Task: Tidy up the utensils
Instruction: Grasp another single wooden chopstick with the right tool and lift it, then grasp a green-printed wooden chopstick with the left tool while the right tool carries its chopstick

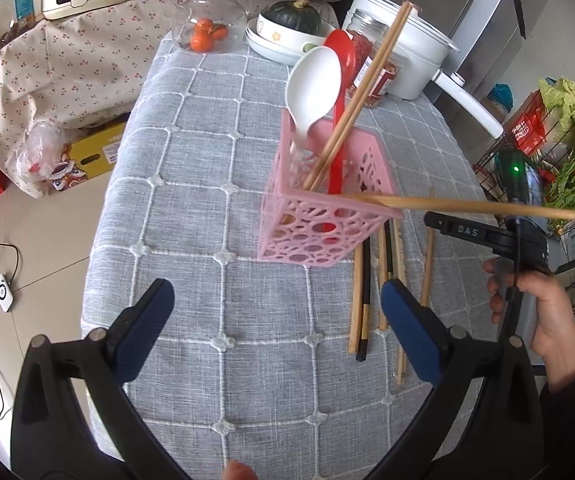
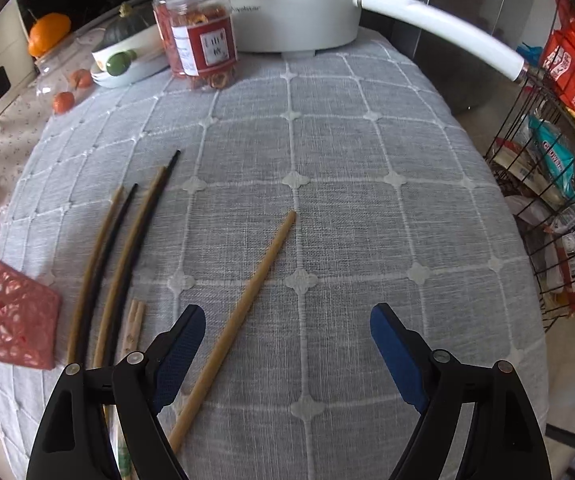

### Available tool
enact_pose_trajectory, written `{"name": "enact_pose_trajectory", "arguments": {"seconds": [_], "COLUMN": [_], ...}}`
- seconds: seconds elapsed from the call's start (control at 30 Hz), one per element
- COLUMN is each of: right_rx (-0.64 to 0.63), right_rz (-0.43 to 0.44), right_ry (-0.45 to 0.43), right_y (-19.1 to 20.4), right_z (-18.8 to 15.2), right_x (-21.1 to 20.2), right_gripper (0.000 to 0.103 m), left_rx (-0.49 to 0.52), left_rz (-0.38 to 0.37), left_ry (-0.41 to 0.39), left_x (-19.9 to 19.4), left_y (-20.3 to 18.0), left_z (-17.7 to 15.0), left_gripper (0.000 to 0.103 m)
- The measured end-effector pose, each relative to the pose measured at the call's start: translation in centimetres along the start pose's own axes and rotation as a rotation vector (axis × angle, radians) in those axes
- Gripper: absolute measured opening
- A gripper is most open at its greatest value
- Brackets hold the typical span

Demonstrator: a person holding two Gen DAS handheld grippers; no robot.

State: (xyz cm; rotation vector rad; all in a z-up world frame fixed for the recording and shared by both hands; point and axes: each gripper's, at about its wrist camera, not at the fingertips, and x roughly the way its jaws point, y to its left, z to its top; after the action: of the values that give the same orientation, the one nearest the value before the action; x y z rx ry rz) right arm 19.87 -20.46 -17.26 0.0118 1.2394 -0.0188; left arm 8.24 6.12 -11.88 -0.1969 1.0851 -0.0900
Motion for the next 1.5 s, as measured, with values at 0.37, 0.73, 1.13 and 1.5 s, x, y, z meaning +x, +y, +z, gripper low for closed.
{"name": "enact_pose_trajectory", "arguments": {"seconds": [0.37, 0.73, 1.13, 1.5], "right_rx": [-0.047, -0.069, 0.068, 0.109], "right_rz": [0.008, 0.071, 0.184, 0.254], "right_ry": [0.022, 0.061, -0.032, -0.078], "right_y": [0.1, -2.3, -9.4, -11.4], "right_z": [0.0, -1.6, -2.5, -2.5], "right_x": [0.3, -1.5, -6.6, -8.5], "right_gripper": [0.019, 0.006, 0.006, 0.006], "left_rx": [0.076, 0.188, 0.363, 0.296], "left_rz": [-0.020, -0.005, 0.005, 0.046], "left_ry": [0.023, 0.061, 0.022, 0.059], "left_x": [0.4, 2.5, 3.6, 7.5], "left_y": [-1.8, -5.5, -12.5, -14.5], "left_z": [-1.6, -3.8, -3.8, -1.6], "left_gripper": [0.103, 0.103, 0.103, 0.089]}}
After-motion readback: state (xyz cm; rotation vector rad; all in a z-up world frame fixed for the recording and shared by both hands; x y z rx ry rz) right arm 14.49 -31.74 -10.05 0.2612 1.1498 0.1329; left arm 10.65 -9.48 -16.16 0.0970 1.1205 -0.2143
